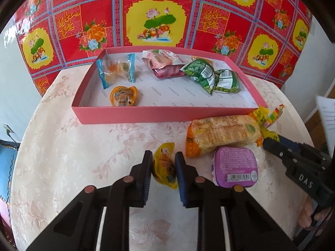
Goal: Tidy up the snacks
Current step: 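Grasp the yellow jelly cup with the left tool while the right tool grasps a yellow candy pack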
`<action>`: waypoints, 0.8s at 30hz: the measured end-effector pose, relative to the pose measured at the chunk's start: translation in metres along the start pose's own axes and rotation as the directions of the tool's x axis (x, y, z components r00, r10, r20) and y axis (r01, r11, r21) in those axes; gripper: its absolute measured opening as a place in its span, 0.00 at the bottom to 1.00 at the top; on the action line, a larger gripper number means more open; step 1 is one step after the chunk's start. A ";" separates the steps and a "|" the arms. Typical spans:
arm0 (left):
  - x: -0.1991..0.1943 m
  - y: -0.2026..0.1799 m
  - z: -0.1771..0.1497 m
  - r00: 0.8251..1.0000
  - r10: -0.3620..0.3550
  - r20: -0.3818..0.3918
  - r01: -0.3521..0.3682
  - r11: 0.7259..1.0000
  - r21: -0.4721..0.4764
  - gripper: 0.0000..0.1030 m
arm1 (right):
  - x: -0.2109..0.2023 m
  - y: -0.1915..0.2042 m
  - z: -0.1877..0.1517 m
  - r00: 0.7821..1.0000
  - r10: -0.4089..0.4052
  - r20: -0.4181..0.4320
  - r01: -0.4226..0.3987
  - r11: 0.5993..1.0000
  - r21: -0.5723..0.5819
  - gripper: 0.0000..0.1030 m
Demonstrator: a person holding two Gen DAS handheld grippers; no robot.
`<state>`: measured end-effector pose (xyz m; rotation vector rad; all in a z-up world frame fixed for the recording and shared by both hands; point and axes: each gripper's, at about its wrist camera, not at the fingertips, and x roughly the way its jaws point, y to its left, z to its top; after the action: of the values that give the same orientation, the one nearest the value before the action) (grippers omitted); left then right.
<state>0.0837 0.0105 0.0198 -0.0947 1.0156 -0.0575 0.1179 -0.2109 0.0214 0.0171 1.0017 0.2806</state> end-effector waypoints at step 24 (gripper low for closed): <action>-0.039 0.021 -0.001 0.995 -0.008 0.096 0.015 0.998 -0.069 0.22 | -0.044 0.054 0.008 0.995 0.081 0.063 -0.075 0.992 -0.099 0.31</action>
<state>0.0621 0.0347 0.0502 -0.1651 0.9214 -0.0280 0.0900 -0.1689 0.0700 -0.0219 0.9217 0.3971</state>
